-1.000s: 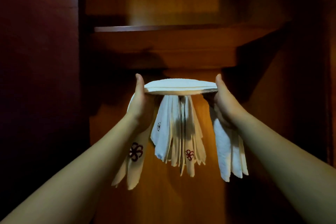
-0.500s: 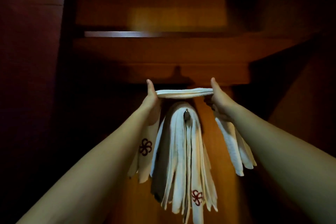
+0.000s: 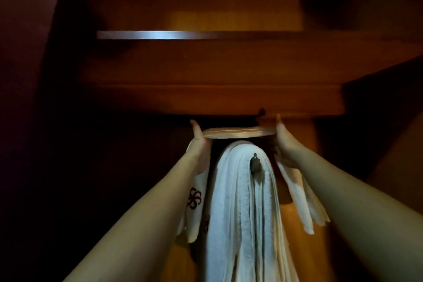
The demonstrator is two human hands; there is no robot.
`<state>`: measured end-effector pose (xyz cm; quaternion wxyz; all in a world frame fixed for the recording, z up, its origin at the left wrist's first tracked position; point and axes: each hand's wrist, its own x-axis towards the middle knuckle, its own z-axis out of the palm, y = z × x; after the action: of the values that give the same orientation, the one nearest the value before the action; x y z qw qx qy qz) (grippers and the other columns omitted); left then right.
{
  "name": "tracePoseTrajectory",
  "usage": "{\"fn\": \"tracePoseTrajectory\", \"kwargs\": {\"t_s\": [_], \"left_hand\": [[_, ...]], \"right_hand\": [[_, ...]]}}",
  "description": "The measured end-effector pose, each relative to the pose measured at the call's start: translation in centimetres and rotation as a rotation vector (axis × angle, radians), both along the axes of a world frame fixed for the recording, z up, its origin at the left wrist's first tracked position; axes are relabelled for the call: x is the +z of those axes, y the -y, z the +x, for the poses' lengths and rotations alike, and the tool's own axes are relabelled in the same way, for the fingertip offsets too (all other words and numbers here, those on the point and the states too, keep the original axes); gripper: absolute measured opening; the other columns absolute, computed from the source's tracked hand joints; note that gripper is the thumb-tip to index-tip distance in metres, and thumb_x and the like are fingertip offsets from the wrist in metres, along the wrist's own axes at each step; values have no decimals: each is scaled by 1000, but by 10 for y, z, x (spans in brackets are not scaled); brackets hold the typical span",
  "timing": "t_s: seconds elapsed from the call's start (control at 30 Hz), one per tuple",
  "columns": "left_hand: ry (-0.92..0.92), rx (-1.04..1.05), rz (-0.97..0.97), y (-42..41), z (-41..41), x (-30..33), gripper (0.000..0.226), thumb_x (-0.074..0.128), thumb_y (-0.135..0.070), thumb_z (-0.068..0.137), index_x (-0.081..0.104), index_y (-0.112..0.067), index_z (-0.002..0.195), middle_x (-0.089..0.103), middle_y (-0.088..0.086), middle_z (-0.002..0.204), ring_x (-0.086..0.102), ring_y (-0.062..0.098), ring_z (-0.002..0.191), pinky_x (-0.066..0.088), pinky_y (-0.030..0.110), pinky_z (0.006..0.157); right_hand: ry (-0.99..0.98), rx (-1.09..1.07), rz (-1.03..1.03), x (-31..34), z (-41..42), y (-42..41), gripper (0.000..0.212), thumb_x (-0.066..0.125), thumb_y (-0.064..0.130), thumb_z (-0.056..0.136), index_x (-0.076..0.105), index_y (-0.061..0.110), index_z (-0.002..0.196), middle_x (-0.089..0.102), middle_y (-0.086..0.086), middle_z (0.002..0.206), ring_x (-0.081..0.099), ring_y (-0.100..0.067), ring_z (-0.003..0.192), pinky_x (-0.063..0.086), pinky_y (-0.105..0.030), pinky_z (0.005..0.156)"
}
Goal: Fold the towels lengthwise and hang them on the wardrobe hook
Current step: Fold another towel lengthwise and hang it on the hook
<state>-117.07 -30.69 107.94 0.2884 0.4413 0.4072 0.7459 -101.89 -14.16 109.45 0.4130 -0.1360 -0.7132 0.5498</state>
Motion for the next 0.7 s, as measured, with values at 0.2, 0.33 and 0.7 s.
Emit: {"fn": "tracePoseTrajectory", "kwargs": {"t_s": [0.2, 0.33, 0.7], "left_hand": [[-21, 116, -140, -10, -10, 0, 107, 7, -90, 78, 37, -17, 151, 43, 10, 152, 46, 27, 135, 38, 40, 99], [-60, 131, -176, -7, -2, -4, 104, 6, -88, 80, 49, -18, 143, 57, 7, 137, 57, 17, 118, 46, 35, 85], [58, 155, -125, -14, -7, -67, 96, 8, -85, 84, 63, -20, 129, 73, 12, 113, 69, 26, 106, 54, 35, 86]], "right_hand": [[56, 4, -8, -3, -6, -18, 107, 18, 97, 71, 48, 28, 146, 51, -13, 147, 44, -30, 138, 27, -53, 118], [64, 41, -36, -5, -6, -21, 92, 10, 82, 88, 49, 22, 145, 62, -12, 132, 56, -26, 124, 38, -42, 103], [95, -41, -233, -55, -9, -28, 98, 9, 81, 89, 52, 9, 140, 61, -27, 130, 57, -38, 124, 32, -49, 117]]}}
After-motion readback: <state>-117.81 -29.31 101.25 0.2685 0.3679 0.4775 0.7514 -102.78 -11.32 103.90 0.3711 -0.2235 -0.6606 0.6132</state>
